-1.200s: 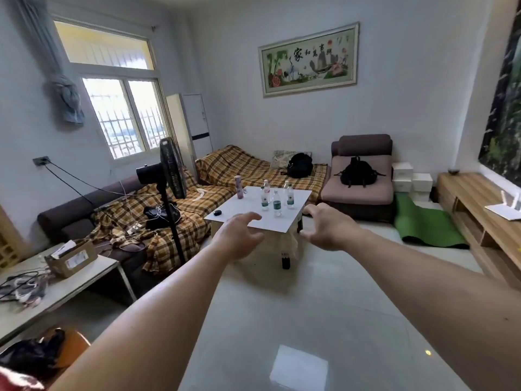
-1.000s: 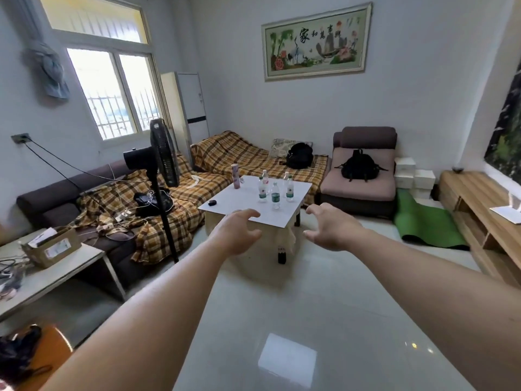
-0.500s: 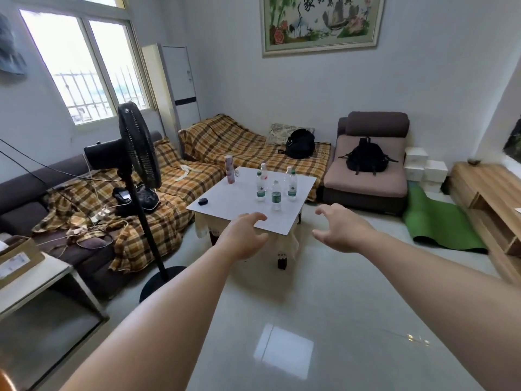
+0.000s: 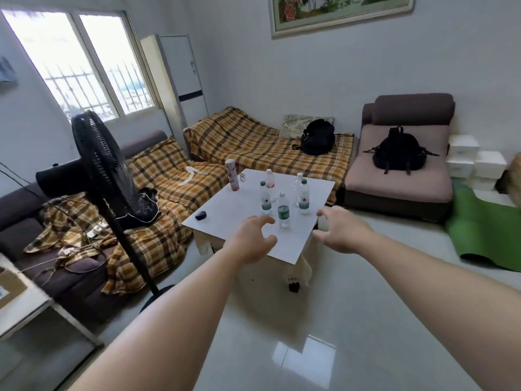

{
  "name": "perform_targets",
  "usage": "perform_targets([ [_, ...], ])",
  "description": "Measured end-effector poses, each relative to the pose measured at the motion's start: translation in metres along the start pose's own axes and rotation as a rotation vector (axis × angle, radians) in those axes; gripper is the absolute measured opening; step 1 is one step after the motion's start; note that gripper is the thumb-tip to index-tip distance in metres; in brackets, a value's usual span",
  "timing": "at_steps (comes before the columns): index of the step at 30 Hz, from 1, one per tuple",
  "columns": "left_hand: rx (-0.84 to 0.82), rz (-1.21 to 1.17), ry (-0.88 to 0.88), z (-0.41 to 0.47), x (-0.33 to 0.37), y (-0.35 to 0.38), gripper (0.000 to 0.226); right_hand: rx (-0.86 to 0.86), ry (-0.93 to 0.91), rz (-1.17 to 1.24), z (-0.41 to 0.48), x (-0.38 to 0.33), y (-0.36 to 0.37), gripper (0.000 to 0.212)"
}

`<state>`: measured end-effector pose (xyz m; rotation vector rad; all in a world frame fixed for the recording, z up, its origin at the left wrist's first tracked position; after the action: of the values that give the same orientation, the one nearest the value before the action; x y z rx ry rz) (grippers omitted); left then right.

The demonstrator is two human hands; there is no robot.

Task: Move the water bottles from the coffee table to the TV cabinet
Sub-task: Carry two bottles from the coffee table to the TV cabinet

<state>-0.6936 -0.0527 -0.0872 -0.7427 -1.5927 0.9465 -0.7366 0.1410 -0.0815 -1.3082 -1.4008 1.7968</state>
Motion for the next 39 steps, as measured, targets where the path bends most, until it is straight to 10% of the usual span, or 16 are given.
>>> perform_targets([
  [28,-0.100,0.015,0.053,0.452,0.031,0.080,0.049,-0.089,-0.015,-0.149,0.417,0.183,0.030,0.060],
  [39,-0.108,-0.044,-0.214,0.573,0.083,0.144,0.049,-0.187,-0.110,0.055,0.552,0.303,0.028,0.061],
])
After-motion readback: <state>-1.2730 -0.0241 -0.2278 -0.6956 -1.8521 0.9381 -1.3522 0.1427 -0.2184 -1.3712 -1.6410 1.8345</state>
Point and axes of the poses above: each hand's wrist, its own z-axis towards the middle knuckle, its own y-axis out of the palm, x = y × z, the point moved 7 cm from there along z, towards the middle knuckle, and after that the axes turned 9 degrees about -y, right-handed, at the moved point
